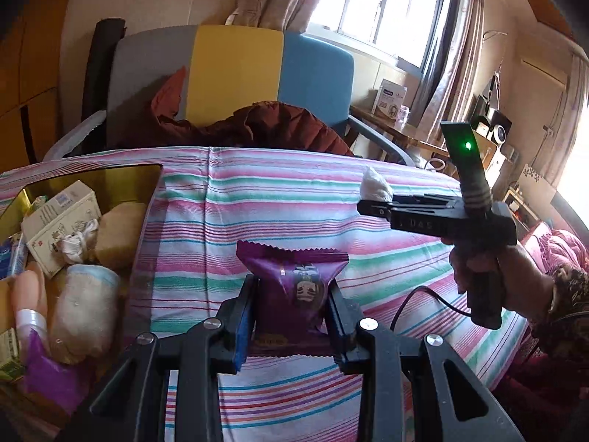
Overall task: Organize objects
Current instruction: 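Carry the purple packet to the gold tray with the left tool, then open the left tool to drop the purple packet into the tray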
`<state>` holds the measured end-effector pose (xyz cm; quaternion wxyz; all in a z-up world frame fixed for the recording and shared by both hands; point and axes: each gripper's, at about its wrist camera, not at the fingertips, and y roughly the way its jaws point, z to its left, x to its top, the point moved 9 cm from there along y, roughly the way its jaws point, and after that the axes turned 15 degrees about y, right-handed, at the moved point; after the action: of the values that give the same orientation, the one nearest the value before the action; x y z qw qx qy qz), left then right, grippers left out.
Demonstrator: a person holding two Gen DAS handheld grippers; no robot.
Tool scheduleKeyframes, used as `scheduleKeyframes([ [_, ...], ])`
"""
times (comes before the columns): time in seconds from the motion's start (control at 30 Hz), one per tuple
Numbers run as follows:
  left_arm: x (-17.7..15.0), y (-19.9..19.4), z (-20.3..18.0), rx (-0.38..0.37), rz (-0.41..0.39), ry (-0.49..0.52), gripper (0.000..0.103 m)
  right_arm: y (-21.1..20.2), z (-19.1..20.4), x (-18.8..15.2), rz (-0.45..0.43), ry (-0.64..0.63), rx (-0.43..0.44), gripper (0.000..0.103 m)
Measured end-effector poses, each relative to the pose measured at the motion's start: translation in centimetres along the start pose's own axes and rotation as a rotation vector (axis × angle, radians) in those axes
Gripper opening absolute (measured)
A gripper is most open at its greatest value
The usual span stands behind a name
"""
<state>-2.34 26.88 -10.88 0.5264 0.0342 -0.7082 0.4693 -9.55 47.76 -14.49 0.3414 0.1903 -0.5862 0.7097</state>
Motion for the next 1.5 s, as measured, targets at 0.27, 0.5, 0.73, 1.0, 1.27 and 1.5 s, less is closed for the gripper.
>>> scheduleKeyframes([
  [0.27,0.0,-3.4,9.0,0.136,-0.012,-0.136,0.034,-0.1,0.6,-0.1,-0.002,-0.006,0.009,0.045],
  [0.5,-3.2,-2.9,16.4,0.176,0.079,-0.303,0.034,-0.3,0.6,-0.1,0.015,0.043,0.020,0.045],
  [0.73,-4.7,-1.2,18.1,0.097,0.137,-0.366,0.035,-1.0,2.0,0.0,0.028,0.024,0.011,0.045],
  [1.0,-5.4,-0.1,18.0,0.044,0.190,-0.380,0.045,-2.8,5.8,0.0,0.024,0.009,0.056,0.045],
  [1.27,-5.3,-1.1,18.9,0.078,0.171,-0.366,0.046,-4.0,11.2,-1.4,0.038,0.003,0.136,0.045],
  [1.5,-5.3,-3.5,19.5,0.008,0.087,-0.438,0.055,-5.2,15.9,-2.7,0.043,-0.031,0.194,0.045],
])
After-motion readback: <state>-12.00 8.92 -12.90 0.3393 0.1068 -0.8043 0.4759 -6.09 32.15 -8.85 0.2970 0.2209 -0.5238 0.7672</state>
